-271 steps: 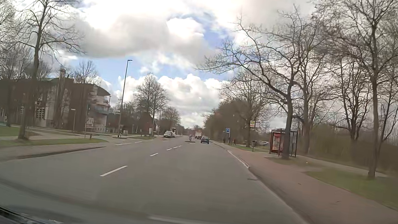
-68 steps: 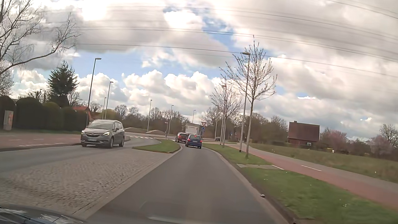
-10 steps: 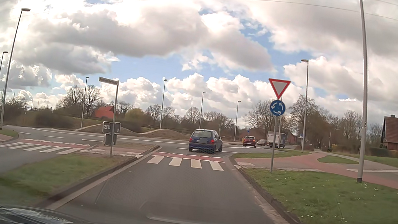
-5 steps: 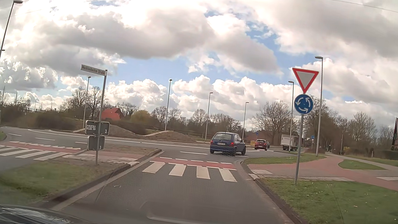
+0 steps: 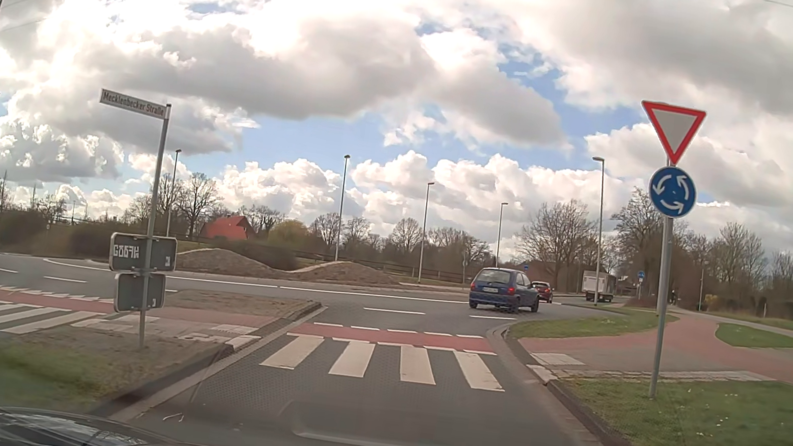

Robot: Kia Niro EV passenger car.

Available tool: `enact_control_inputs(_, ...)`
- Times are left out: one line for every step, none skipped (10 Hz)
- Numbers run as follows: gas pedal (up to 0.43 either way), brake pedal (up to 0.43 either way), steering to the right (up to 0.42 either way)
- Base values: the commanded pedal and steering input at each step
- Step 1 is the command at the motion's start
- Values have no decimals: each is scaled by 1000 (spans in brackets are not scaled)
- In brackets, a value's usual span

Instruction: Follow the waypoints while adhering to traffic rules and regulations

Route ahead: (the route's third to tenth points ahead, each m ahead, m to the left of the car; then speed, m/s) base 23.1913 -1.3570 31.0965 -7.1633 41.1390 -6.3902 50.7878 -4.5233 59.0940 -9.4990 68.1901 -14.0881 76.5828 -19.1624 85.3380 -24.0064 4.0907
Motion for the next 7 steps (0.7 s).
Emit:
enact_control_inputs(47, 0, -30)
enact_control_inputs(59, 0, -30)
enact_control_inputs(59, 0, -30)
enact_control_inputs(59, 0, -30)
enact_control_inputs(59, 0, -30)
enact_control_inputs(79, 0, -30)
enact_control_inputs(87, 0, -30)
